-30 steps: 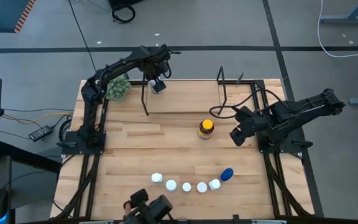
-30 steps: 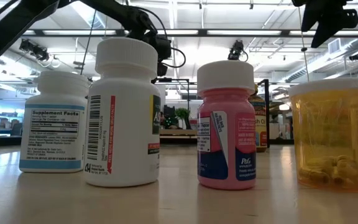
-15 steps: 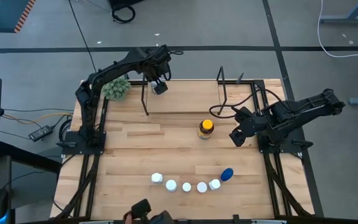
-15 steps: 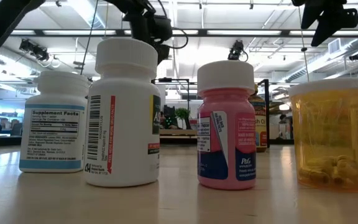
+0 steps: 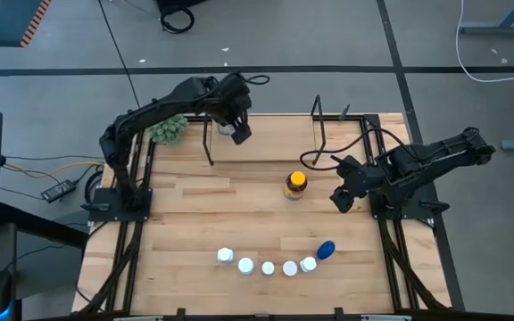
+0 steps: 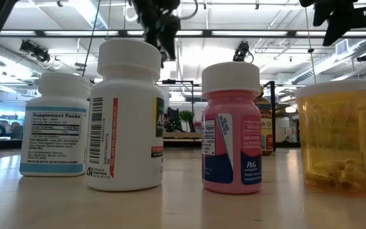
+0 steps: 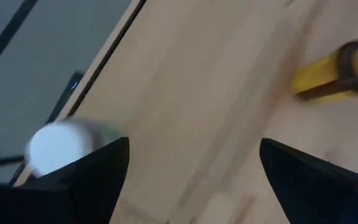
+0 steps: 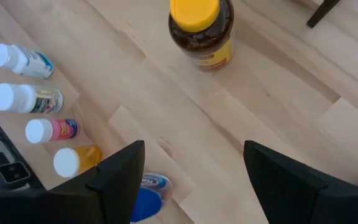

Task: Pick and place medicine bottles onto shelf by color
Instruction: Put the yellow medicine bottle on the shelf

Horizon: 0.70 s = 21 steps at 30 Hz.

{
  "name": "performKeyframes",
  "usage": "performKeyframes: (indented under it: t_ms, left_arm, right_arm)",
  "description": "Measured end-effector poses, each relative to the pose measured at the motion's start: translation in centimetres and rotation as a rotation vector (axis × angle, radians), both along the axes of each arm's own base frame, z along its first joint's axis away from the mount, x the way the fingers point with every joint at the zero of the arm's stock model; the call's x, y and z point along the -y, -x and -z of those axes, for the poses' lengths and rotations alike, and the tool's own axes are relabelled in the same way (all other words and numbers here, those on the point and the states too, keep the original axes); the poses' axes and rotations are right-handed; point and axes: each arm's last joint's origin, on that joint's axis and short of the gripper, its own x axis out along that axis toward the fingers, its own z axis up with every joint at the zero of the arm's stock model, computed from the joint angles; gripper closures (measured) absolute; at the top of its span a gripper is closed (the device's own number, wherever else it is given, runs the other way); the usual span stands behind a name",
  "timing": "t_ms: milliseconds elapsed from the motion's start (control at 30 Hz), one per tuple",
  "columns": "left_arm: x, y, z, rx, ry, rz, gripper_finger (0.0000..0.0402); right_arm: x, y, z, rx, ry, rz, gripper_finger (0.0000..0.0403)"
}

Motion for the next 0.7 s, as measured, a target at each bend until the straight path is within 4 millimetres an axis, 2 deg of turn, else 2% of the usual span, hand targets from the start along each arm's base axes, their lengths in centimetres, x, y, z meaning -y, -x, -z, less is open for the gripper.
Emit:
performKeyframes:
  t_ms: [133, 367, 500, 700]
  left_arm:
    - [2.6, -1.1, -1.4, 0.141, 0.042, 0.05, 0.0044]
    - [8.4, -4.8, -2.4, 0.366, 0.115, 0.18, 0.0045]
    - [11.2, -6.9, -0.7, 0.343, 0.153, 0.201, 0.0045]
    - [12.9, -9.4, 2.4, 0.282, 0.075, 0.203, 0.0045]
  right_arm:
    - [-0.1, 0.0, 0.0, -0.002, -0.032, 0.022, 0.0122]
    - [-0.7, 0.3, -0.1, -0.013, -0.073, -0.031, 0.0123]
    - [-1.7, 1.2, -0.2, -0.021, -0.098, -0.061, 0.0123]
    - [-4.0, 2.7, -0.2, -0.026, -0.122, -0.124, 0.0123]
